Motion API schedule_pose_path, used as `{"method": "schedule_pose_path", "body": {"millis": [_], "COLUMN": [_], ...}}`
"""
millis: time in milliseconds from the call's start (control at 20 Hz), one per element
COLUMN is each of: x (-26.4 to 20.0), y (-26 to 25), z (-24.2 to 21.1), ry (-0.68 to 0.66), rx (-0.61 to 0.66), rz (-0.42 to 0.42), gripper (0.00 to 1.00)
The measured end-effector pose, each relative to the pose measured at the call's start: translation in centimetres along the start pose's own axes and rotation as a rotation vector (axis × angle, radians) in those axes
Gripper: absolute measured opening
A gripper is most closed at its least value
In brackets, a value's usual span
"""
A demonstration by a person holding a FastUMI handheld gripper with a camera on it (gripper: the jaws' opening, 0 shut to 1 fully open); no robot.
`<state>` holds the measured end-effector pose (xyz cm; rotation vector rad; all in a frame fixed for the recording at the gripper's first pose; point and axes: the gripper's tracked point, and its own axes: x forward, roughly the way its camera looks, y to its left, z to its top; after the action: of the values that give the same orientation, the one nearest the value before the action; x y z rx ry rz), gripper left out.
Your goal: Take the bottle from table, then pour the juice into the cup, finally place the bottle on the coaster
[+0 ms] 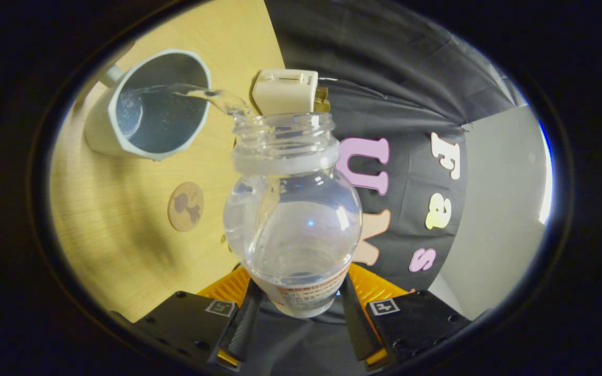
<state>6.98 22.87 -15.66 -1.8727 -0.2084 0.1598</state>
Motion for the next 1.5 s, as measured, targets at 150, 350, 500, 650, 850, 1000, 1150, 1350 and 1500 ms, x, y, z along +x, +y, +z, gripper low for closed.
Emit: {"method": "schedule_pose_path", "body": {"millis": [150,350,500,650,850,1000,1150,1350,1500], "x": [0.0,0.2,0.3,0.3,0.3,0.4,0.4,0.1,0.2], "y": [-0.4,-0.8,-0.8,-0.8,-0.8,-1.0,-1.4,-1.5,-1.6], "z": [0.1,0.1,0.1,0.2,0.4,0.3,0.5,0.5,0.5], "ry": [-0.009,-0.010,-0.010,-0.012,-0.018,-0.024,-0.033,-0.034,-0.041], "rx": [-0.017,-0.027,-0.033,-0.043,-0.059,-0.080,-0.097,-0.114,-0.128], "rz": [-0.006,-0.013,-0.014,-0.013,-0.014,-0.022,-0.033,-0.043,-0.049], "gripper": [0.81,0.81,0.81,0.80,0.80,0.80,0.80,0.80,0.80]}}
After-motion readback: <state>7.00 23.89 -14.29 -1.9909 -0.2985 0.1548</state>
